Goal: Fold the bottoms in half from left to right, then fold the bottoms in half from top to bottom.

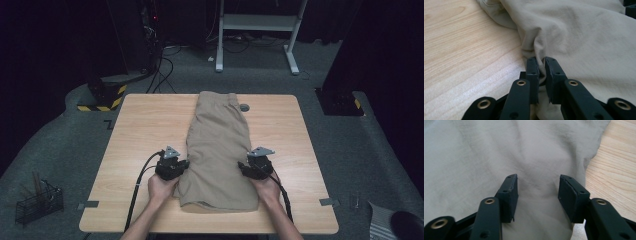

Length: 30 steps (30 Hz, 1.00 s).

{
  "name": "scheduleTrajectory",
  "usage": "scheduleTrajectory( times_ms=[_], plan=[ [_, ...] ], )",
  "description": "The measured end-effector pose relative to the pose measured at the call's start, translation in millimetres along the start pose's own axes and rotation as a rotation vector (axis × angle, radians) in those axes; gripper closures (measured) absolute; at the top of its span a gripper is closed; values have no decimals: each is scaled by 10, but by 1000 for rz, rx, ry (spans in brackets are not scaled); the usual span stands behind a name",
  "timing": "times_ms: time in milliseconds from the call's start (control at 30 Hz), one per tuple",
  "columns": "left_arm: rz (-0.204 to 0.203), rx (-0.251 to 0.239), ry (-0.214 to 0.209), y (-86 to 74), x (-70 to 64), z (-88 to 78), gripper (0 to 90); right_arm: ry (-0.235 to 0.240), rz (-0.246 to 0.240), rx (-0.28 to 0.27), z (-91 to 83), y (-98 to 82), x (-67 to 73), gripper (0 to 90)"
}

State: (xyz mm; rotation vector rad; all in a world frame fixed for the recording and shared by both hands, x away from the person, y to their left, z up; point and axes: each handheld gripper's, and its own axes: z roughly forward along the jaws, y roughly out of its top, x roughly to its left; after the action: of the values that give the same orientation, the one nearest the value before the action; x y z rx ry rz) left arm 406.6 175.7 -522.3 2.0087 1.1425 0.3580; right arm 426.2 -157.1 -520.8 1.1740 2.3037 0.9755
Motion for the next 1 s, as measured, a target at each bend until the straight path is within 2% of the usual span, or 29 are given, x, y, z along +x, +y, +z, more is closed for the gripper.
scheduleTrajectory(
  times_ms=[100,133,200,267,333,400,467,600,667,700,800,833,900,1000],
  plan=[
    [13,-1,0,-15,9,-14,802,4,-1,-11,2,-18,-18,476],
    [3,-3,-6,-22,8,-20,802,6,-1,-18,2,-26,-23,470],
    [1,17,-20,-22,-5,-47,808,-12,11,-19,-17,-45,-17,462],
    [38,38,-20,-37,-46,-94,812,-18,11,-2,-60,-57,16,455],
    [31,31,-31,-63,-57,-129,802,-9,16,-1,-104,-79,28,443],
    [9,9,-43,-71,-49,-154,731,-3,29,-13,-156,-104,13,422],
    [0,-6,-38,-41,-33,-165,599,1,50,-29,-202,-105,-35,392],
    [-29,-3,-19,75,28,-135,407,3,111,-28,-236,-74,-155,299],
    [-56,-13,-26,127,54,-109,369,14,139,-13,-230,-51,-190,271],
    [-58,-11,-24,154,57,-86,351,16,136,-7,-225,-35,-197,265],
    [-82,23,-21,210,71,12,312,7,137,2,-174,-5,-195,237],
    [-82,37,-20,224,74,49,294,-2,148,14,-145,2,-195,200],
    [-74,47,-9,239,59,104,270,-1,155,30,-90,4,-193,190],
    [-80,68,-10,246,24,170,247,-11,135,54,-32,-1,-147,172]
  ],
)
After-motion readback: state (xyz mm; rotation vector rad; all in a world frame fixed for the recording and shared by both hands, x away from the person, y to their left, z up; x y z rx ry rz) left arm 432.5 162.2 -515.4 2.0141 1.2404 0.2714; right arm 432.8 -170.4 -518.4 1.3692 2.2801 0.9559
